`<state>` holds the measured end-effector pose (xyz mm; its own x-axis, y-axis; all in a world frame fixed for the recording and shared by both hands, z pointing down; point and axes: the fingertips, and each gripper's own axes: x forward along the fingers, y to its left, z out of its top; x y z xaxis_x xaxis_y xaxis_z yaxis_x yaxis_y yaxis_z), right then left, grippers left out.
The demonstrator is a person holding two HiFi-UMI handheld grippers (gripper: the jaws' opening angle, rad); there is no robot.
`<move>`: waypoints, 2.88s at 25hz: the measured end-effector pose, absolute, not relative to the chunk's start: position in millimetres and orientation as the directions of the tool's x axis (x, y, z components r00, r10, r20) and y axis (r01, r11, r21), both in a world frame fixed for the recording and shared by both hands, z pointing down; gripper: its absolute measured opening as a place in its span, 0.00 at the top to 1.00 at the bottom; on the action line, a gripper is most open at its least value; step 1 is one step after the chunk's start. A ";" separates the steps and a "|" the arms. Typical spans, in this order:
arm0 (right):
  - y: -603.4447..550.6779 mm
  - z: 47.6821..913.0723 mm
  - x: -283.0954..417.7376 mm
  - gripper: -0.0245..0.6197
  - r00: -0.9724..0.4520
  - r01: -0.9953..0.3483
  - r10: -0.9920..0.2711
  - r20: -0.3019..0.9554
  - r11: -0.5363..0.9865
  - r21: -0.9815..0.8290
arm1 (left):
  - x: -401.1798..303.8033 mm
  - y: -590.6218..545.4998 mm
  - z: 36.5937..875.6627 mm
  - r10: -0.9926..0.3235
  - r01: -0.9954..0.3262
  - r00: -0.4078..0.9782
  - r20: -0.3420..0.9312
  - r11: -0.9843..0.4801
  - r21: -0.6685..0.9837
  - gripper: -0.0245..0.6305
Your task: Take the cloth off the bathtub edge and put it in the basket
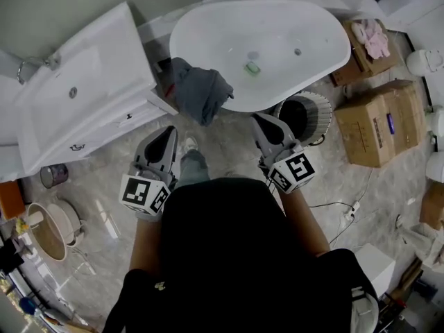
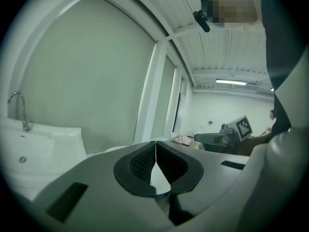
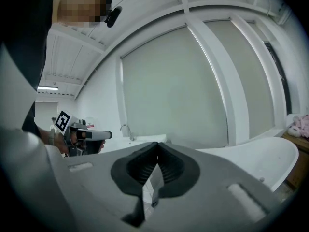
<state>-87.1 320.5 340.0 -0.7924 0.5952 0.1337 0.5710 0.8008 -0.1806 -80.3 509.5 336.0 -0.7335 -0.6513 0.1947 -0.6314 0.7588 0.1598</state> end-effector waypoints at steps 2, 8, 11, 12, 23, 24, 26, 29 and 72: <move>332.6 341.2 -111.6 0.97 -0.803 0.552 0.579 0.141 0.812 -0.190 | -108.7 523.9 340.2 -0.660 -0.638 -0.722 0.207 0.751 0.171 0.94; 371.5 341.6 -176.1 0.97 -0.834 0.496 0.528 0.161 0.845 -0.199 | -181.1 558.5 349.4 -0.707 -0.683 -0.666 0.238 0.706 0.188 0.94; 392.8 345.7 -201.4 0.97 -0.845 0.475 0.506 0.170 0.858 -0.196 | -209.3 574.8 357.4 -0.732 -0.707 -0.635 0.248 0.679 0.197 0.94; 399.1 346.4 -208.7 0.97 -0.850 0.465 0.497 0.174 0.863 -0.196 | -217.7 579.2 360.5 -0.741 -0.716 -0.622 0.251 0.669 0.201 0.94; 417.6 353.3 -241.9 0.97 -0.873 0.392 0.430 0.230 0.899 -0.193 | -264.3 571.7 412.7 -0.810 -0.778 -0.465 0.357 0.566 0.273 0.82; 414.8 354.2 -241.9 0.97 -0.874 0.385 0.424 0.237 0.902 -0.194 | -265.1 566.8 419.4 -0.812 -0.782 -0.449 0.373 0.559 0.277 0.82; 407.9 357.1 -241.0 0.97 -0.876 0.370 0.411 0.252 0.908 -0.196 | -266.6 556.9 434.9 -0.815 -0.785 -0.418 0.401 0.546 0.292 0.79; 394.6 362.3 -236.4 0.97 -0.881 0.339 0.385 0.275 0.919 -0.200 | -268.1 543.6 463.5 -0.810 -0.781 -0.378 0.449 0.539 0.316 0.74; 252.7 438.6 -134.7 0.97 -0.881 0.052 0.135 0.454 0.981 -0.189 | -258.0 478.7 727.4 -0.630 -0.647 -0.155 0.761 0.647 0.404 0.89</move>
